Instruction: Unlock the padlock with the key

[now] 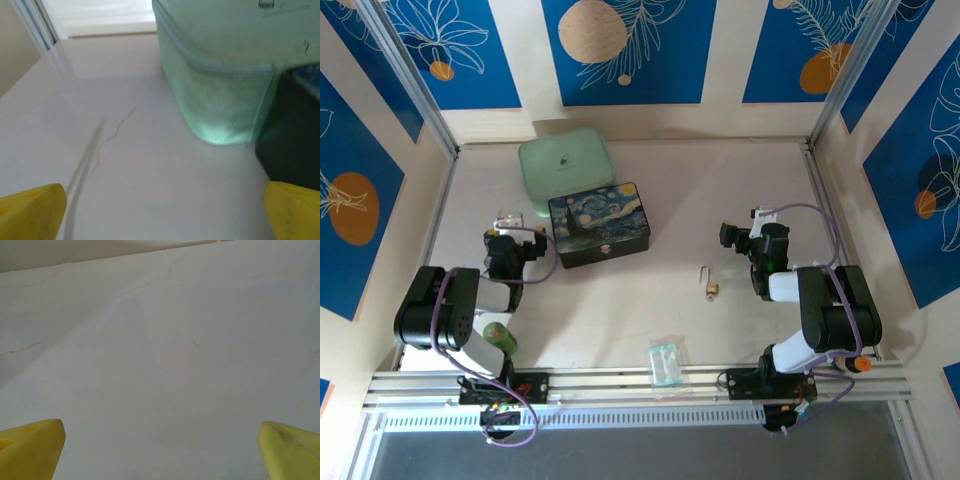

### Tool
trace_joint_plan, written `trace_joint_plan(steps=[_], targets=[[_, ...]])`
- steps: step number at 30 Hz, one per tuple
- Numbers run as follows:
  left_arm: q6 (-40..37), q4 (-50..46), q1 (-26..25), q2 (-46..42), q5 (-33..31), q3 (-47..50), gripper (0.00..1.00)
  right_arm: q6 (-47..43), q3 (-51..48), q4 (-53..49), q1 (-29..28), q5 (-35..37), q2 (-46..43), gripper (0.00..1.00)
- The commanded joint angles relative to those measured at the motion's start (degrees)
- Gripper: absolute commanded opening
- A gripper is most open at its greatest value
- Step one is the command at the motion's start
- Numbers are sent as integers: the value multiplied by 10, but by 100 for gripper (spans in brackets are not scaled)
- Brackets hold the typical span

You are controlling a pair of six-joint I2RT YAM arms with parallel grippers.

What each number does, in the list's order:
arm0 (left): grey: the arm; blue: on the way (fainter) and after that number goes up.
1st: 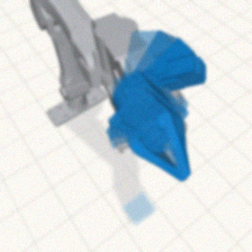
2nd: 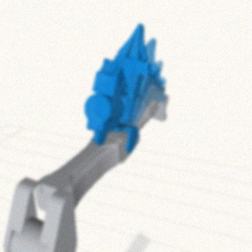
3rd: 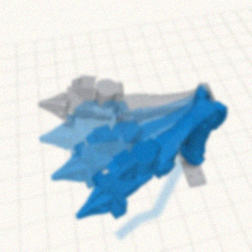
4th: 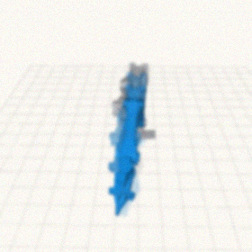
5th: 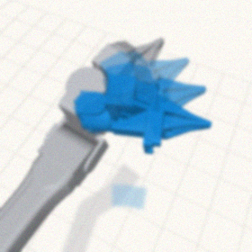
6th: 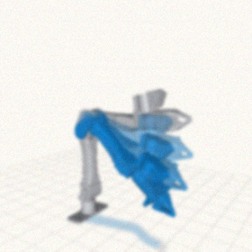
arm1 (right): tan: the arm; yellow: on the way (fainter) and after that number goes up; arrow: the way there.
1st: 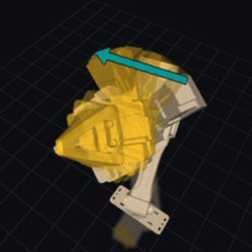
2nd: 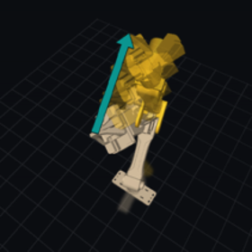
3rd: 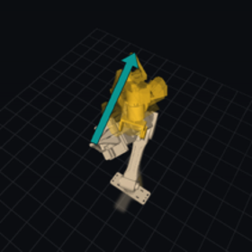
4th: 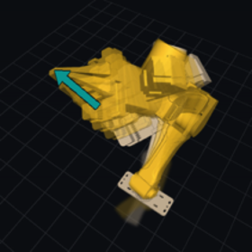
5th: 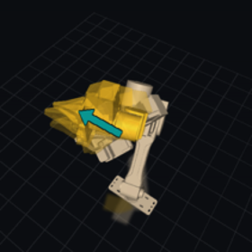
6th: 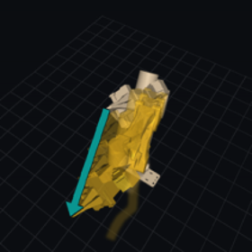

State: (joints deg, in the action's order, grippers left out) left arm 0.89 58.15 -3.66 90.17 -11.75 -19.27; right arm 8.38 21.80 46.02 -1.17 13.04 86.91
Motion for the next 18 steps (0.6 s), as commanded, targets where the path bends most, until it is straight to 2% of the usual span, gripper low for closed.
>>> trace_joint_plan(steps=[1,5,18], targets=[[-13,-18,-5,-4,12,-10,100,-13,12,20,-3,1,2,99],[-17,-21,-16,-3,-20,-13,100,-13,12,21,-3,1,2,99],[-18,-16,-16,-3,-20,-10,100,-16,14,15,1,-19,1,99]])
